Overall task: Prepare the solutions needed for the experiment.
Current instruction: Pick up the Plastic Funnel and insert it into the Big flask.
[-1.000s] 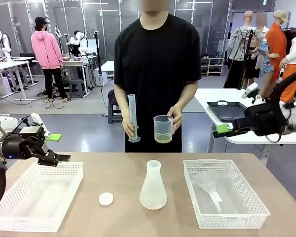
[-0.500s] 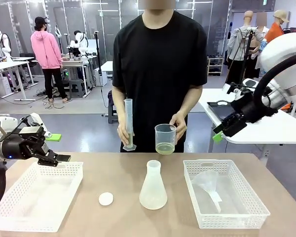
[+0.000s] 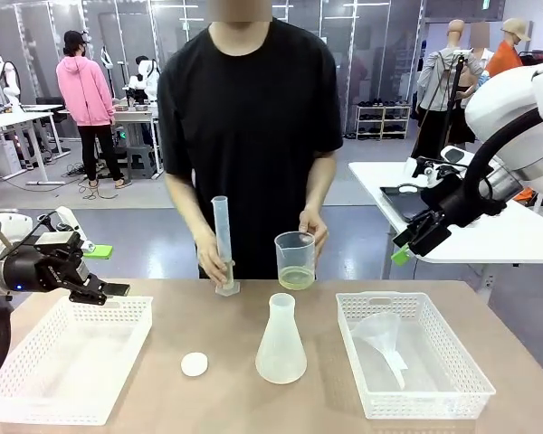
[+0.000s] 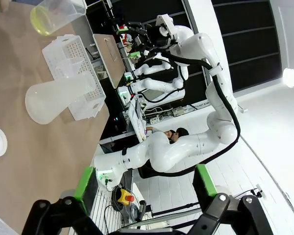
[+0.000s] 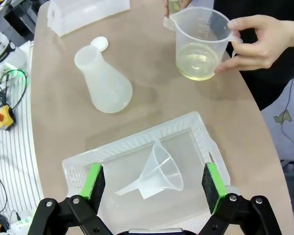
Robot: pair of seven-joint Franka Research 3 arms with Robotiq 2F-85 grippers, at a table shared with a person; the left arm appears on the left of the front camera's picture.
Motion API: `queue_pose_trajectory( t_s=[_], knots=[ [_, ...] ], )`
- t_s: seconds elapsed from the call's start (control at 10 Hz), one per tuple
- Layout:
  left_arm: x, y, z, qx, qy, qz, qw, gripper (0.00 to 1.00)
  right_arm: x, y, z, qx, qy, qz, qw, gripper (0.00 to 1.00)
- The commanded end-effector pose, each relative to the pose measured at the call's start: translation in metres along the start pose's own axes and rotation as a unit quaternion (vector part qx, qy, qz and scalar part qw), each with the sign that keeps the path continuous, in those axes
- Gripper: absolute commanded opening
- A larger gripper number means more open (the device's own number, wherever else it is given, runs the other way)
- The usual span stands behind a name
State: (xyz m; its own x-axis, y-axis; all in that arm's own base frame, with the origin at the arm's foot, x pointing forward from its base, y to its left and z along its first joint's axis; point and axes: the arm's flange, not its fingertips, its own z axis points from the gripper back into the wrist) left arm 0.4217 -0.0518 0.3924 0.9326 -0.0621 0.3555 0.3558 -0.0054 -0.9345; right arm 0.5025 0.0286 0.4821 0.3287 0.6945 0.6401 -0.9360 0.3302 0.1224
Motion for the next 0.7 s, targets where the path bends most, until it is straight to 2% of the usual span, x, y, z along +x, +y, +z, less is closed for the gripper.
queue_pose_trajectory(
  t_s=[0.0,0.1,0.2,0.4,0.6],
  knots=[
    [0.0,0.0,0.0,-0.001,0.0,0.0,1.0,1.0,0.003,0.001,0.002,0.006,-0.011,-0.004,1.0,1.0],
    [0.0,0.0,0.0,-0.001,0.0,0.0,1.0,1.0,0.0,0.0,0.0,0.0,0.0,0.0,1.0,1.0],
    [0.0,0.0,0.0,-0.001,0.0,0.0,1.0,1.0,0.009,-0.003,-0.004,-0.008,0.052,0.048,0.997,1.0],
    [0.0,0.0,0.0,-0.001,0.0,0.0,1.0,1.0,0.024,-0.015,-0.014,-0.017,0.112,0.133,0.985,1.0],
    [0.0,0.0,0.0,-0.001,0.0,0.0,1.0,1.0,0.034,-0.03,-0.031,0.002,0.156,0.202,0.967,1.0]
  ],
)
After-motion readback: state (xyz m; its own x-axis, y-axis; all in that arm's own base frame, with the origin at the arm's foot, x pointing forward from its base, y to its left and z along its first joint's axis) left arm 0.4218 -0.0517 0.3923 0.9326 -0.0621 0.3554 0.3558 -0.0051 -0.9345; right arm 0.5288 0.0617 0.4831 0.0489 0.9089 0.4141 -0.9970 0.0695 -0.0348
